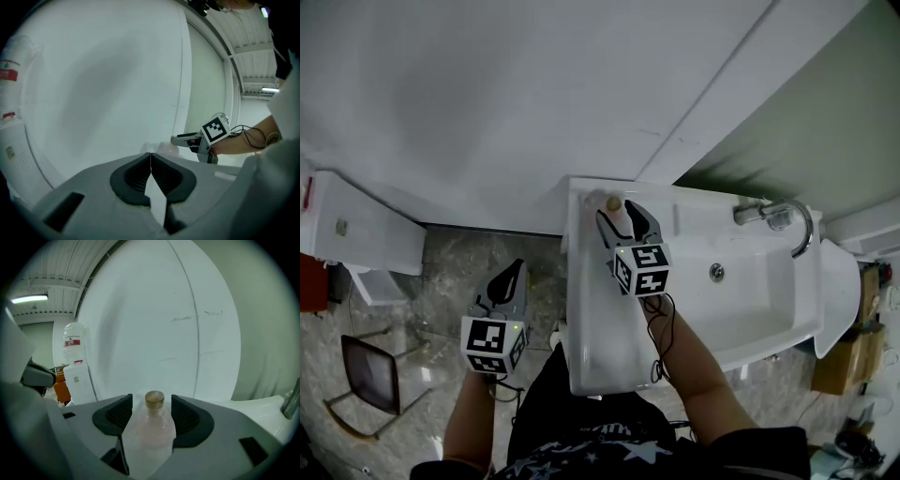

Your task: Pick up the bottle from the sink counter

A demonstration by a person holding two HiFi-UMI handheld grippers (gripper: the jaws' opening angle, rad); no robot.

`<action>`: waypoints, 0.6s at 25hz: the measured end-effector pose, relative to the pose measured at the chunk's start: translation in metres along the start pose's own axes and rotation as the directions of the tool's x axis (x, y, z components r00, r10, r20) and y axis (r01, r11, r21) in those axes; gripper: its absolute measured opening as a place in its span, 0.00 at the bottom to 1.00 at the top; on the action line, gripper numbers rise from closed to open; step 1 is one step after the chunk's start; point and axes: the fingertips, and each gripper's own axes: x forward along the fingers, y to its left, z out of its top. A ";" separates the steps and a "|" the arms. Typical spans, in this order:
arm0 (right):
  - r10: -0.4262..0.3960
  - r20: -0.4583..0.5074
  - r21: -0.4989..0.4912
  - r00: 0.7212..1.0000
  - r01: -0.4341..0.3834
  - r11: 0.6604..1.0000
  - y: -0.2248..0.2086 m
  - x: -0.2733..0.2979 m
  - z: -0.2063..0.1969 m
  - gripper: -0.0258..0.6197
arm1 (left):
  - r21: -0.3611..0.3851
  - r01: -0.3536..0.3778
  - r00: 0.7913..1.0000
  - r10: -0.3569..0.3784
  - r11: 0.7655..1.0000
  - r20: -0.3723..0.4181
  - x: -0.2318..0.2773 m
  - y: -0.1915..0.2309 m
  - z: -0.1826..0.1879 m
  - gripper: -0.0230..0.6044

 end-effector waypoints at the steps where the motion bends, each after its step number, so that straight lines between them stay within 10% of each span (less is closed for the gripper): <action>1: -0.002 -0.001 -0.001 1.000 0.002 1.000 0.000 0.004 -0.001 0.44 | 0.000 0.001 1.000 -0.001 1.000 -0.002 0.002 0.002 -0.001 0.07; 15: -0.094 -0.019 -0.066 0.995 0.092 0.994 -0.006 0.033 -0.013 0.32 | -0.016 0.009 0.999 -0.010 1.000 -0.039 0.013 0.018 -0.014 0.07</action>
